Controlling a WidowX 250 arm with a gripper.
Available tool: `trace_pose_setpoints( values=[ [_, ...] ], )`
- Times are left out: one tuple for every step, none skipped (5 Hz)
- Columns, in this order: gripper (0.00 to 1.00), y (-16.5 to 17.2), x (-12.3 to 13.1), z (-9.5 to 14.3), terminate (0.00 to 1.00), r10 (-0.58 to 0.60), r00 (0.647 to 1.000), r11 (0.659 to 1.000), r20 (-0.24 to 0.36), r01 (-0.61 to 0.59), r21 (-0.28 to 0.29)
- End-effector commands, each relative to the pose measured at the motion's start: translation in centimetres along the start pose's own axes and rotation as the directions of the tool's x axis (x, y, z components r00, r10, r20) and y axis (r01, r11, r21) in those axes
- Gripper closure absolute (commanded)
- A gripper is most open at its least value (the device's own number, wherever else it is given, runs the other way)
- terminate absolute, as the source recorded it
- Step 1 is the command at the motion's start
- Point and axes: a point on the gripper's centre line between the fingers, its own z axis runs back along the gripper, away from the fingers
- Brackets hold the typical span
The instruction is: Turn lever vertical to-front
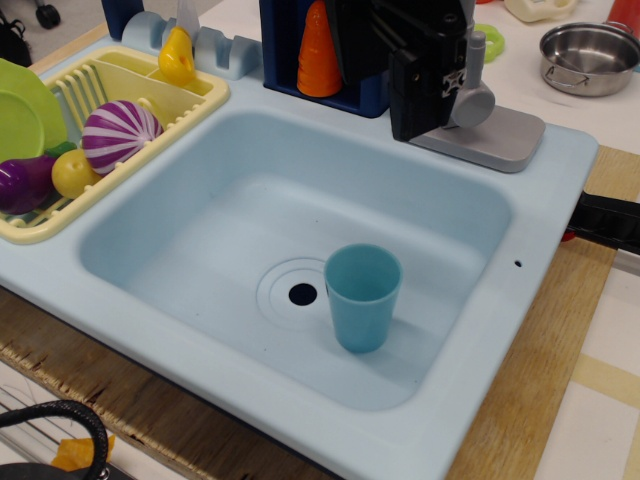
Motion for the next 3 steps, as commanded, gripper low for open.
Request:
trace_pose_setpoints(
  values=[
    [0.0,0.0,0.0,0.0,0.0,0.0,1.0,1.0,0.0,0.0,0.0],
    [0.0,-0.3,0.9,0.2,0.0,-0.009,0.997,0.998,0.08,0.004,0.061],
    [0.0,-0.1,1.9,0.6,0.0,-0.056,0.981,0.993,0.186,0.036,0.109]
  ],
)
